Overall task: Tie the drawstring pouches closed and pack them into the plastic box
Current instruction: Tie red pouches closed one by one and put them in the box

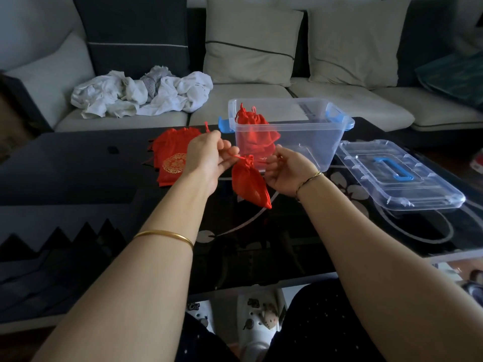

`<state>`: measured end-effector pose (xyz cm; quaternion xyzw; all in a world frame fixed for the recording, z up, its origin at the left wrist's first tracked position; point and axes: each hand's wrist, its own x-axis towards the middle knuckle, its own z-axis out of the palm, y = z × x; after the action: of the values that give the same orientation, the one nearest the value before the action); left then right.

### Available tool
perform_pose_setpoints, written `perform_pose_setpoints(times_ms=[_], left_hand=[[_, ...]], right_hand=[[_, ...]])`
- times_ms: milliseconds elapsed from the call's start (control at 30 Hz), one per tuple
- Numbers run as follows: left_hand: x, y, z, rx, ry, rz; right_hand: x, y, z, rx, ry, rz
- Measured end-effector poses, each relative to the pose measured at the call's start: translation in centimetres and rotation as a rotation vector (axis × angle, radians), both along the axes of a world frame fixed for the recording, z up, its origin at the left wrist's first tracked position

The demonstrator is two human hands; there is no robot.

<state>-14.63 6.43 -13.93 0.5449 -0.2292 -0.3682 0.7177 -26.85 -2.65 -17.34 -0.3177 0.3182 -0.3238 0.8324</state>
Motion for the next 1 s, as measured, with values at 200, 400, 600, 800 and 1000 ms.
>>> perform_pose_setpoints(times_ms=[200,400,600,800,1000], left_hand=[[0.7,0.5,-0.7,0.201,-0.535,-0.285],[-0.1,0.3,-0.4,0.223,-0.665,-0.309],[-0.1,0.1,-0.6,0.214,-0.546,-0.314],[0.0,0.0,-0.7,0.216,-0.443,-0.236],[0.0,0.0,-0.6,0.205,-0.363,-0.158]], right_hand=[[-0.1,0.7,2.0,-0.283,0.011,-0.015],[0.7,2.4,3.5,-0.512,0.13,0.021],[0.6,2.0,2.8,-0.521,0.382,0.038],[0.3,2.1,2.9,-0.775,0.512,0.064],[0.0,2.3,2.9,-1.132,0.654,0.022]])
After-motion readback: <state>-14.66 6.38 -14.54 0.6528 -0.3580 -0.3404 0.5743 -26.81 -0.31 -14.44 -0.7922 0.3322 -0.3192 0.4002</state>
